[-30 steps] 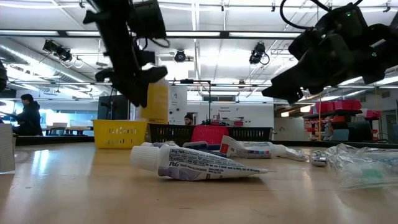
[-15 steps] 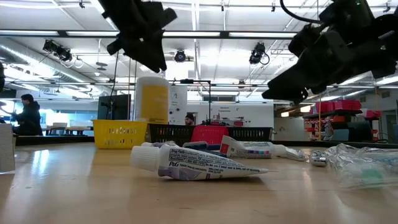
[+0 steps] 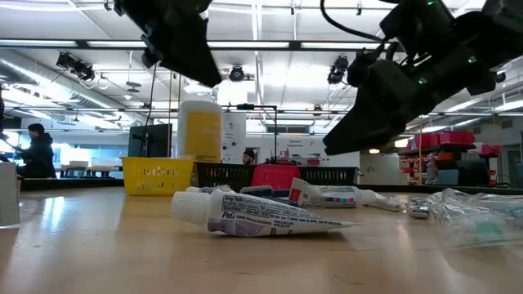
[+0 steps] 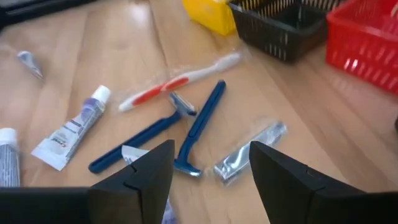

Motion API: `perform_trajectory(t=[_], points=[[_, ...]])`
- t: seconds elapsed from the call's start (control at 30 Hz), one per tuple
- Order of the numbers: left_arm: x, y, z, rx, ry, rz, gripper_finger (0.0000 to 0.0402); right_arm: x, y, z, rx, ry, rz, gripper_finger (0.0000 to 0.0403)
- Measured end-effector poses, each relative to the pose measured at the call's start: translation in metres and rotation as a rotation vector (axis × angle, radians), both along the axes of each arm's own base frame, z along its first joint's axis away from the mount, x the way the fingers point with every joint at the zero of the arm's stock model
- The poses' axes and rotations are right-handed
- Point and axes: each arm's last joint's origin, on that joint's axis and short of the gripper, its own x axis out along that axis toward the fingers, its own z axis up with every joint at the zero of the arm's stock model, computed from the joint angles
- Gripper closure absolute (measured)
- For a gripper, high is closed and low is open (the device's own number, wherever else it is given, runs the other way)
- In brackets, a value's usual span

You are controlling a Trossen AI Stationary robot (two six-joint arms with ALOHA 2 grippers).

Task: Pick & Place Travel size toiletries
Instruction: Put the blue razor into the left black bin

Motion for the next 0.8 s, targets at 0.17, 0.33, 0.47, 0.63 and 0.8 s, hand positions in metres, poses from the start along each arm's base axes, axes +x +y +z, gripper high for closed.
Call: perform_trajectory(t=[0.17, 0.33, 0.47, 0.63, 0.8], points=[[0.009, -0.011, -0.010, 0.000, -0.078, -0.305, 0.0285, 0.000, -0.001, -0.003, -0.010, 0.042, -0.012, 0.0181], [0.023, -0.015, -0.021, 0.042, -0.129, -0.496, 0.0286, 0.000, -0.001, -0.003, -0.011, 0.040, -0.011, 0.0186], [0.036, -0.013, -0.042, 0.092, -0.060, -0.523, 0.0293, 0.000, -0.001, -0.004, -0.023, 0.055, 0.006, 0.0191], [0.051, -0.001, -0.049, 0.122, -0.004, -0.646, 0.0294, -0.002, -0.001, -0.006, -0.031, 0.088, 0.009, 0.0187], [0.062, 0.015, -0.050, 0.032, 0.000, -0.713, 0.0277, -0.004, -0.002, -0.009, -0.012, 0.117, -0.008, 0.0177]])
